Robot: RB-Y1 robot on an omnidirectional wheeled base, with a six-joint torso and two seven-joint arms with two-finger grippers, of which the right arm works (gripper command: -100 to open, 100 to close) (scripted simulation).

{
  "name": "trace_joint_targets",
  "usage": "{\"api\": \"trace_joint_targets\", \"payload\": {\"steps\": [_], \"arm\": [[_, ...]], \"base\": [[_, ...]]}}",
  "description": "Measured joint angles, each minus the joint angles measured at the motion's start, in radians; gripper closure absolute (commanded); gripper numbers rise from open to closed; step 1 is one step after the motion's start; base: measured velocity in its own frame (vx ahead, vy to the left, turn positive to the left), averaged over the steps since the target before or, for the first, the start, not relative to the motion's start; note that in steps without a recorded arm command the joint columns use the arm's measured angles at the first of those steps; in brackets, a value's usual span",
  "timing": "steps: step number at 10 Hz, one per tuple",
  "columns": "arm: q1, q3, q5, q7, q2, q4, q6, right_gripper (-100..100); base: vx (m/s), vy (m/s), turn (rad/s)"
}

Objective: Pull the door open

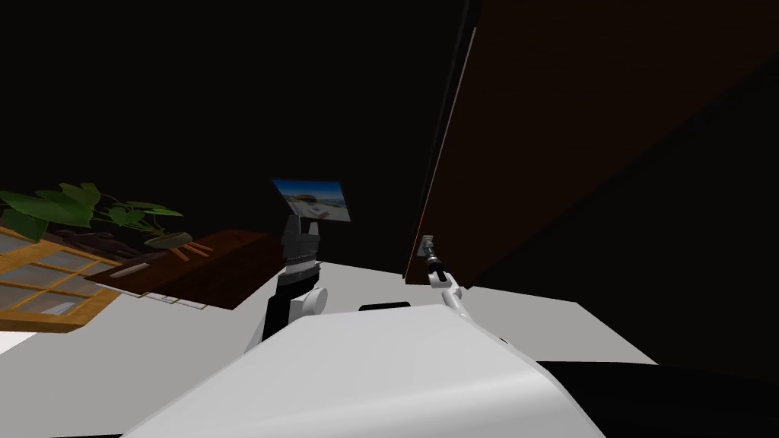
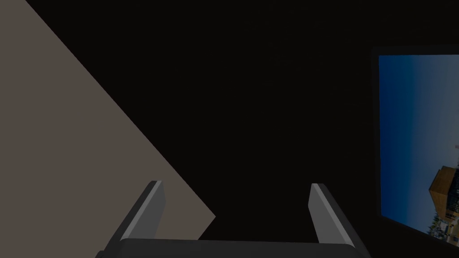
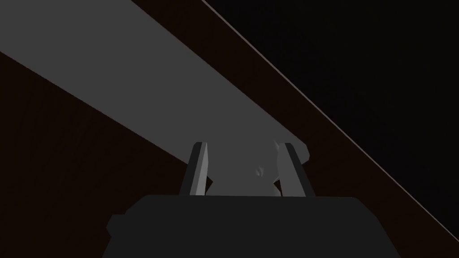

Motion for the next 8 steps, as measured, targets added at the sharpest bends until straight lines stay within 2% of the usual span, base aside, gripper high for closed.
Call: {"api": "trace_joint_targets", "payload": {"steps": [8], "arm": [[-0.040, 0.039, -0.116, -0.202, -0.022, 0.055, -0.016, 100]], "base": [[-0.044, -0.018, 0.043]]}}
